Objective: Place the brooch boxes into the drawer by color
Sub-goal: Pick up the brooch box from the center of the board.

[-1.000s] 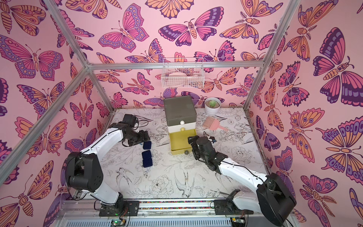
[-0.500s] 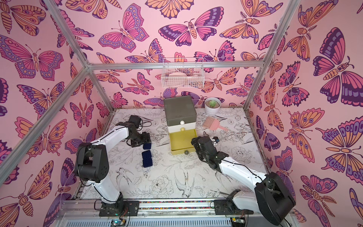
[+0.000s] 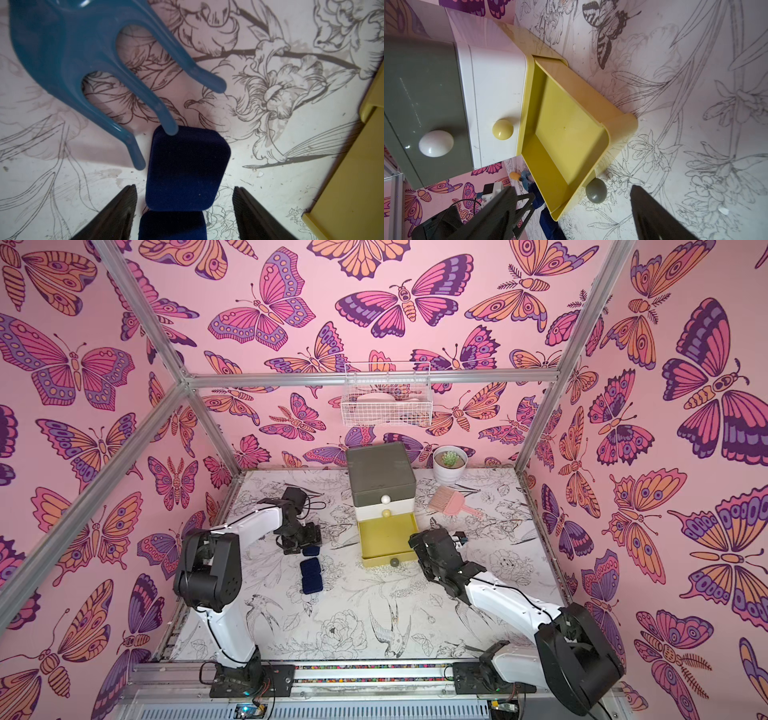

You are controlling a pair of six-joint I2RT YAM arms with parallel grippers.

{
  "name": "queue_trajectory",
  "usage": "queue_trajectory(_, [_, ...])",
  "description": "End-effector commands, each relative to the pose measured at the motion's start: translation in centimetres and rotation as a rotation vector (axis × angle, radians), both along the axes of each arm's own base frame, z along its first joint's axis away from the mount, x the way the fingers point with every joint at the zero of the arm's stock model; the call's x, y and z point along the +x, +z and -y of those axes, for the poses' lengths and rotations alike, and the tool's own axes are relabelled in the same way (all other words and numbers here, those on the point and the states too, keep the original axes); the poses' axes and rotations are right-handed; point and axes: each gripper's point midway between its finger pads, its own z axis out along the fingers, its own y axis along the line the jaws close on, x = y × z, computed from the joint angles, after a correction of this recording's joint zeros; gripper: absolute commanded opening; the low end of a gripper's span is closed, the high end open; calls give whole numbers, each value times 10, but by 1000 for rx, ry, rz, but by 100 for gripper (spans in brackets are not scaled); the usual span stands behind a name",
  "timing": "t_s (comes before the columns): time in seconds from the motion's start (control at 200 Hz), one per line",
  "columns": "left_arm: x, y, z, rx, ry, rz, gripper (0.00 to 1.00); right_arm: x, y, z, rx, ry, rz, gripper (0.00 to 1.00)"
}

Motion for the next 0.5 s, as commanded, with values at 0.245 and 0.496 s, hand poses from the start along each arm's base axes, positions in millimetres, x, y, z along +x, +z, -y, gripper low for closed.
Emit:
queue_trajectory(0.245, [3,-8,3,15,0,-19,76,-2,-3,4,4,3,-12,91])
queue_trajectory(0.496, [-1,-15,4,28,-8,-36,74,0,-1,4,7,4,-11,91])
